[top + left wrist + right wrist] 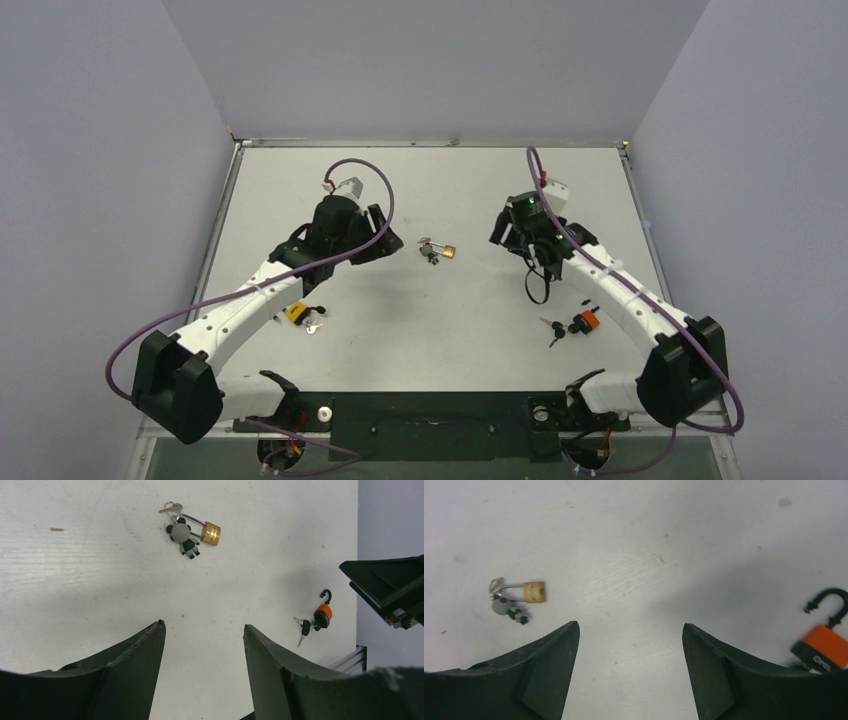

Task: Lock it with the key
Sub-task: Place the lock at the center of the board, then pick up the lock from the center of the board, then lock the lock.

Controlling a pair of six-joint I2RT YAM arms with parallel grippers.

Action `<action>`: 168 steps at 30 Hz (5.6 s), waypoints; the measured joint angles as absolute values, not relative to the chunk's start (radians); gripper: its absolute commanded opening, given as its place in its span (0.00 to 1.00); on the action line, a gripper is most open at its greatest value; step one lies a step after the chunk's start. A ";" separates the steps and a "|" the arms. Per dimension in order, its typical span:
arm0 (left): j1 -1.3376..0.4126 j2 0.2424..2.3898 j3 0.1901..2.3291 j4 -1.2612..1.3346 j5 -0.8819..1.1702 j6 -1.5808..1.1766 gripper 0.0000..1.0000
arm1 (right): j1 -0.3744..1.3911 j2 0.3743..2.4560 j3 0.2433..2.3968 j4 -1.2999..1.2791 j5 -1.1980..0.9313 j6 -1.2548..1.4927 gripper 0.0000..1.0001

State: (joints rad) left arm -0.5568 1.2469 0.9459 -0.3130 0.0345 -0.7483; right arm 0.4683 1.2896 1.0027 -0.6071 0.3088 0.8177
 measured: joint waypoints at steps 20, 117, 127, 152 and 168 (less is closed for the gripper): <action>-0.586 1.191 0.911 -0.300 0.143 -0.757 0.57 | -0.104 1.033 0.582 -0.702 0.285 0.933 0.84; -0.933 1.164 0.702 0.468 -0.231 -0.645 0.51 | 0.815 1.091 0.809 -0.045 0.231 1.644 0.00; -0.915 1.176 0.702 0.494 -0.229 -0.645 0.46 | 0.824 1.091 0.809 -0.045 0.217 1.648 0.00; -0.798 1.130 0.735 0.389 -0.056 -0.698 0.00 | 0.820 1.123 0.999 -0.179 0.192 1.400 0.83; -0.581 0.962 1.148 -0.264 0.554 -0.575 0.00 | 0.568 0.948 1.048 -0.165 -0.347 0.608 0.70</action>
